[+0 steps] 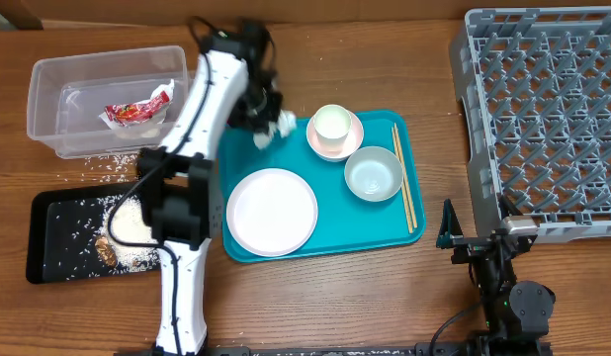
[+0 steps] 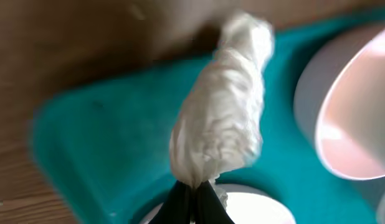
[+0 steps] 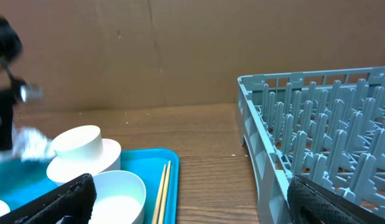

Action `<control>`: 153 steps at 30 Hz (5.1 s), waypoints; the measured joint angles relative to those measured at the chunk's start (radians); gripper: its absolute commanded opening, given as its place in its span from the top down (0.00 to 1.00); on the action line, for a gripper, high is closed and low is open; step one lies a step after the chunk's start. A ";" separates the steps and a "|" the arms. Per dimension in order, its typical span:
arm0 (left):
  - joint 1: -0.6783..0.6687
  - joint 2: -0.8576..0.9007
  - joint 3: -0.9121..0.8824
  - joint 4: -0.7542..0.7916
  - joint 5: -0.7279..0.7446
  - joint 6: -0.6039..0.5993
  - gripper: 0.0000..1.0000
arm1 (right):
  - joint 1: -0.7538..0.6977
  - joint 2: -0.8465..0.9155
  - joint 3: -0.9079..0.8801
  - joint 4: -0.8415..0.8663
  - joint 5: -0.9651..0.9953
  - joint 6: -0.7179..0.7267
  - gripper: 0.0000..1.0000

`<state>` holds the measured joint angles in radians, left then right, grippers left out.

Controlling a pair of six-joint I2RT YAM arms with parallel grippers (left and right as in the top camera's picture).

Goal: Sort waste into correct bins and load items into the dishwasher
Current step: 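Carry the napkin piece with the left gripper and release it into the bin, then hold the left arm beside the bin and raise the right arm, then move the right gripper over the tray toward the pale blue bowl, then grasp the pale blue bowl rim with the right gripper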

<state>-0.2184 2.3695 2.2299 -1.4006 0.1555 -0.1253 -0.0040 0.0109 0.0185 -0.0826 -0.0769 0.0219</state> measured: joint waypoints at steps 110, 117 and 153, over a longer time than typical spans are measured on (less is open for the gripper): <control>0.704 -0.462 0.181 -0.174 -0.247 -0.527 0.00 | -0.072 0.691 0.789 -0.623 -0.725 0.695 0.01; 0.704 -0.462 0.180 -0.174 -0.249 -0.527 0.00 | -0.041 1.164 1.271 -1.128 -0.301 0.454 0.00; 0.704 -0.462 0.180 -0.174 -0.249 -0.527 0.00 | 0.558 1.816 1.394 -0.928 0.173 0.261 0.28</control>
<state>0.4858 1.9076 2.4104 -1.5749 -0.0940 -0.6521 0.5545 1.8271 1.4128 -1.0103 0.0963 0.2825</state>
